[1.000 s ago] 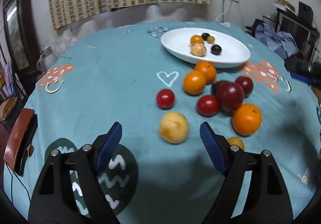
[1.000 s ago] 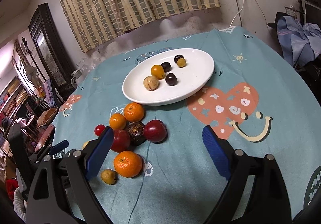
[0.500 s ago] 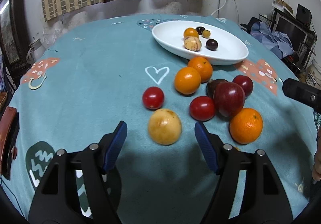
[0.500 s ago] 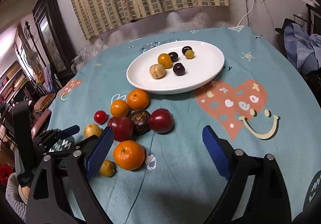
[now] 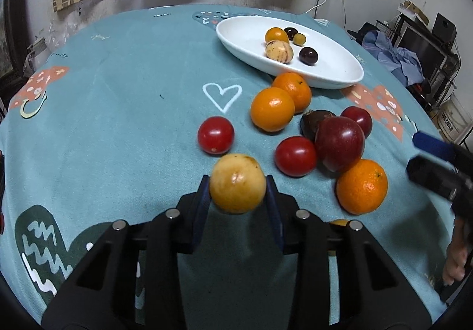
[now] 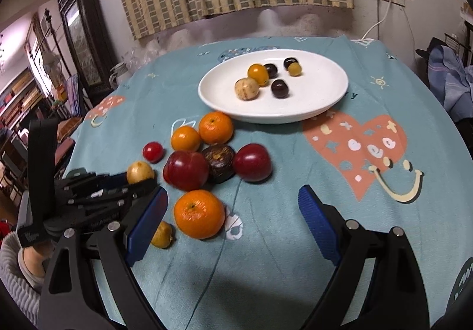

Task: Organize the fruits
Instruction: 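Carry the yellow fruit toward the plate while the right tool carries an orange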

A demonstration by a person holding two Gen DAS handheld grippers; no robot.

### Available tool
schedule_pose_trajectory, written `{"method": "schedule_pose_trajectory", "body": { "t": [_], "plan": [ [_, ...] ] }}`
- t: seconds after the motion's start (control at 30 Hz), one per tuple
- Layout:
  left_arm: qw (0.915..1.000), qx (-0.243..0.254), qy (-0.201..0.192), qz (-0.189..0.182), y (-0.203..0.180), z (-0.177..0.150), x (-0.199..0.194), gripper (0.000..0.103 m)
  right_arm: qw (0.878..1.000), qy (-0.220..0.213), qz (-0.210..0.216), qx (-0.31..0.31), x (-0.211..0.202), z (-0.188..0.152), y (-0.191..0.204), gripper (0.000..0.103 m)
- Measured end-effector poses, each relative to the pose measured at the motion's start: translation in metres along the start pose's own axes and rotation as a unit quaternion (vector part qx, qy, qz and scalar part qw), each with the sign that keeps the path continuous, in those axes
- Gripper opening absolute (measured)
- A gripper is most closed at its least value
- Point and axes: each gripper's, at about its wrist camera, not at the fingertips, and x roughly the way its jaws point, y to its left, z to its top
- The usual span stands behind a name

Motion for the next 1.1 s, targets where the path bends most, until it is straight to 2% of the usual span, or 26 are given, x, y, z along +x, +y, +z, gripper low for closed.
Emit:
{"method": "schedule_pose_trajectory", "body": {
  "t": [0.13,0.23,0.37,0.6,0.73,0.93,1.1],
  "plan": [
    [1.0,0.003,-0.001,0.003,-0.001,-0.001,-0.002,0.036,0.999,0.026,0.0,-0.019,0.012,-0.008,0.01,0.09],
    [1.0,0.003,-0.002,0.006,-0.002,-0.002,-0.003,0.036,0.999,0.027,0.0,-0.03,0.016,-0.012,0.015,0.089],
    [0.9999,0.005,-0.002,0.01,-0.003,-0.003,-0.003,0.036,0.999,0.02,0.0,-0.028,0.016,-0.011,0.012,0.074],
    [0.9999,0.008,-0.002,0.011,-0.004,-0.003,-0.003,0.036,0.998,0.033,0.001,-0.045,0.028,-0.013,0.021,0.068],
    [0.9999,0.007,-0.002,0.01,-0.004,-0.003,-0.003,0.036,0.997,0.052,0.012,-0.058,0.037,-0.018,0.029,0.047],
    [1.0,0.004,-0.003,0.003,-0.003,-0.004,-0.005,0.036,0.997,0.048,0.009,-0.053,0.034,-0.019,0.026,0.045],
    [0.9998,0.009,-0.018,0.003,-0.005,-0.006,-0.013,0.036,0.999,0.012,-0.001,-0.038,0.014,-0.011,0.016,0.045]
  ]
}}
